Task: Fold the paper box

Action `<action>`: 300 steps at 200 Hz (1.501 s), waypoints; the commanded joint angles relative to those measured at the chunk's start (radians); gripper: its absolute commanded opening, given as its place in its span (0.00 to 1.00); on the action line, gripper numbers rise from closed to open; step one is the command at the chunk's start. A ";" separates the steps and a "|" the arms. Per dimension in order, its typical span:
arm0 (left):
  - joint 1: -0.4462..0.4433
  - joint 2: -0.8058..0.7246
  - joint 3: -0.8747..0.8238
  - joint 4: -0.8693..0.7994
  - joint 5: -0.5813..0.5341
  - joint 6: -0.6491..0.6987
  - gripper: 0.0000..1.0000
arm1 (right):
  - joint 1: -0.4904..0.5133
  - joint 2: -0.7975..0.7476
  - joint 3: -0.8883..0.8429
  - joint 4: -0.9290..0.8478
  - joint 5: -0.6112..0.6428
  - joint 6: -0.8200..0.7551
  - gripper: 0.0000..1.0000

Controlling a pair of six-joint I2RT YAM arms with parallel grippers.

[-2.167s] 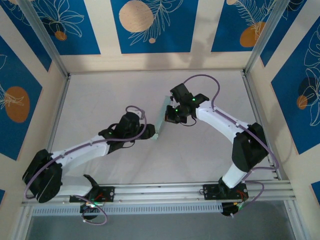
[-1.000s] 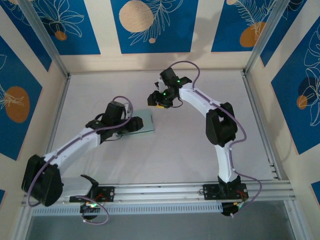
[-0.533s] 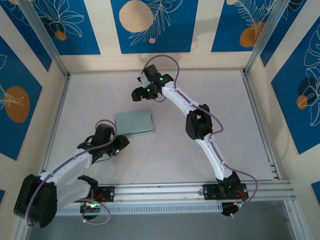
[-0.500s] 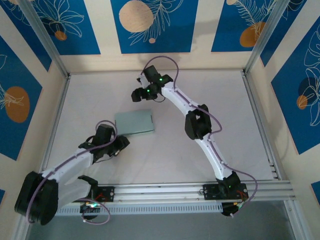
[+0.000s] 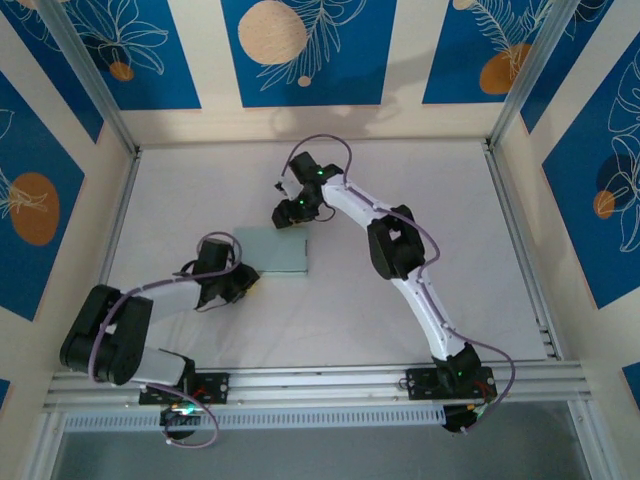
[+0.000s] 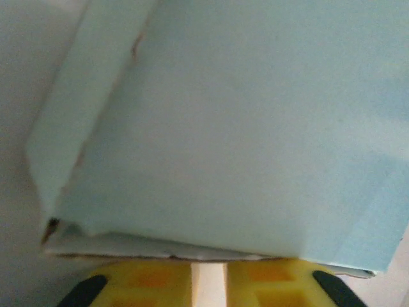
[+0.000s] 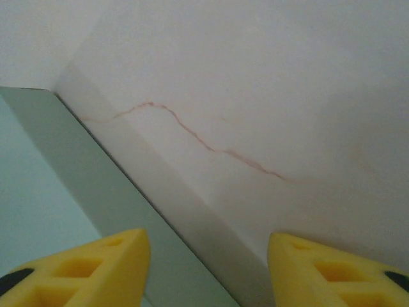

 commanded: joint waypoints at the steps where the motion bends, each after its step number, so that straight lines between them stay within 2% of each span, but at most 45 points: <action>1: 0.029 0.100 0.089 0.305 -0.113 0.031 0.15 | 0.070 -0.136 -0.215 -0.043 -0.022 -0.024 0.52; 18: 0.031 0.108 0.139 0.245 -0.107 0.075 0.11 | 0.095 -0.256 -0.388 0.032 0.032 0.005 0.51; 38: 0.031 0.151 0.227 0.159 -0.043 0.133 0.09 | 0.140 -0.371 -0.548 0.094 0.089 0.023 0.51; 56: 0.031 0.217 0.307 0.074 0.023 0.150 0.08 | 0.191 -0.409 -0.602 0.081 0.143 0.024 0.51; 81: 0.027 0.309 0.365 0.067 0.128 0.130 0.06 | 0.241 -0.409 -0.644 0.067 0.203 0.056 0.51; 128: -0.009 0.321 0.396 0.067 0.186 0.145 0.06 | 0.223 -0.419 -0.706 0.154 0.207 0.277 0.53; 152: -0.012 0.279 0.433 -0.023 0.183 0.186 0.06 | 0.203 -0.463 -0.768 0.219 0.215 0.379 0.53; 175: -0.014 0.252 0.465 -0.066 0.200 0.199 0.08 | 0.158 -0.516 -0.864 0.333 0.142 0.467 0.53; 192: -0.021 0.241 0.469 -0.079 0.229 0.180 0.11 | 0.131 -0.546 -0.906 0.354 0.155 0.491 0.57; 207: -0.020 0.205 0.467 -0.100 0.238 0.221 0.20 | 0.107 -0.572 -0.925 0.334 0.191 0.465 0.61; 236: -0.019 0.120 0.586 -0.353 0.079 0.564 0.59 | 0.052 -0.671 -0.997 0.345 0.147 0.452 0.67; 248: -0.020 0.108 0.631 -0.409 0.056 0.720 0.75 | 0.042 -0.729 -1.034 0.359 0.138 0.446 0.71; 262: -0.019 0.112 0.657 -0.444 -0.004 0.816 0.92 | 0.037 -0.787 -1.075 0.369 0.143 0.442 0.74; 271: -0.019 0.136 0.689 -0.484 -0.056 0.873 0.98 | 0.036 -0.811 -1.094 0.376 0.142 0.452 0.76; 283: -0.019 0.190 0.744 -0.544 -0.102 0.929 1.00 | 0.038 -0.826 -1.117 0.390 0.119 0.494 0.76; 300: -0.008 0.259 0.793 -0.571 -0.078 0.944 1.00 | 0.057 -0.824 -1.141 0.440 0.063 0.601 0.72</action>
